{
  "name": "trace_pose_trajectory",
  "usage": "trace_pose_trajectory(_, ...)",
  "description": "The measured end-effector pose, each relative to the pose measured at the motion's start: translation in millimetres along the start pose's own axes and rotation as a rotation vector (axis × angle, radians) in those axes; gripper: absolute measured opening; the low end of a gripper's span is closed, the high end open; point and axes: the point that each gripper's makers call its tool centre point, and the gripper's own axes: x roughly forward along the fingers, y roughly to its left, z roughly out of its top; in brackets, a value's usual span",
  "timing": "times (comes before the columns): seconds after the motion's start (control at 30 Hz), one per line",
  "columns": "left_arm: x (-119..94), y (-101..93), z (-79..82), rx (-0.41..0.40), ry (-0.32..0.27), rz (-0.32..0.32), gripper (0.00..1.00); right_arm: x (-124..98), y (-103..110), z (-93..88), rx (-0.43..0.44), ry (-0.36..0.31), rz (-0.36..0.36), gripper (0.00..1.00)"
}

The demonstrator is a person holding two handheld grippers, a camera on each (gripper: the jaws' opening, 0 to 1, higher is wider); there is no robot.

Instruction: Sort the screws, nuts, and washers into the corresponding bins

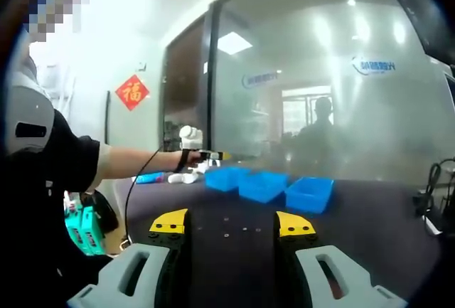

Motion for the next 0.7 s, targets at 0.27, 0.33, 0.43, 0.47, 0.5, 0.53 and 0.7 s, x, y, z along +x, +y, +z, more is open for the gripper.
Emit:
trace_pose_trajectory(0.27, -22, -26.9, -3.7, 0.035, -0.025, -0.090, 0.46, 0, 0, -2.4, 0.004, 0.001, -0.002, 0.42)
trace_pose_trajectory(0.33, -32, -34.3, -3.3, 0.034, -0.032, -0.105, 0.45, -1, -2, -2.3, 0.003, -0.001, -0.007, 0.42)
trace_pose_trajectory(0.43, -53, -51.0, -1.7, 0.040, -0.048, -0.149, 0.45, -2, -8, -1.5, 0.012, -0.012, -0.017, 0.42)
trace_pose_trajectory(0.47, -61, -58.0, -0.7, 0.044, -0.056, -0.168, 0.45, -2, -8, -1.6, 0.011, -0.012, -0.020, 0.42)
trace_pose_trajectory(0.5, -70, -65.9, 0.2, 0.049, -0.059, -0.194, 0.45, -2, -9, -1.9, 0.010, -0.012, -0.022, 0.42)
trace_pose_trajectory(0.53, -79, -71.5, 2.5, 0.049, -0.072, -0.203, 0.45, -2, -9, -2.2, 0.010, -0.012, -0.023, 0.42)
trace_pose_trajectory(0.7, -131, -110.1, 7.0, 0.057, -0.105, -0.326, 0.45, -2, -10, -1.6, 0.013, -0.017, -0.024, 0.42)
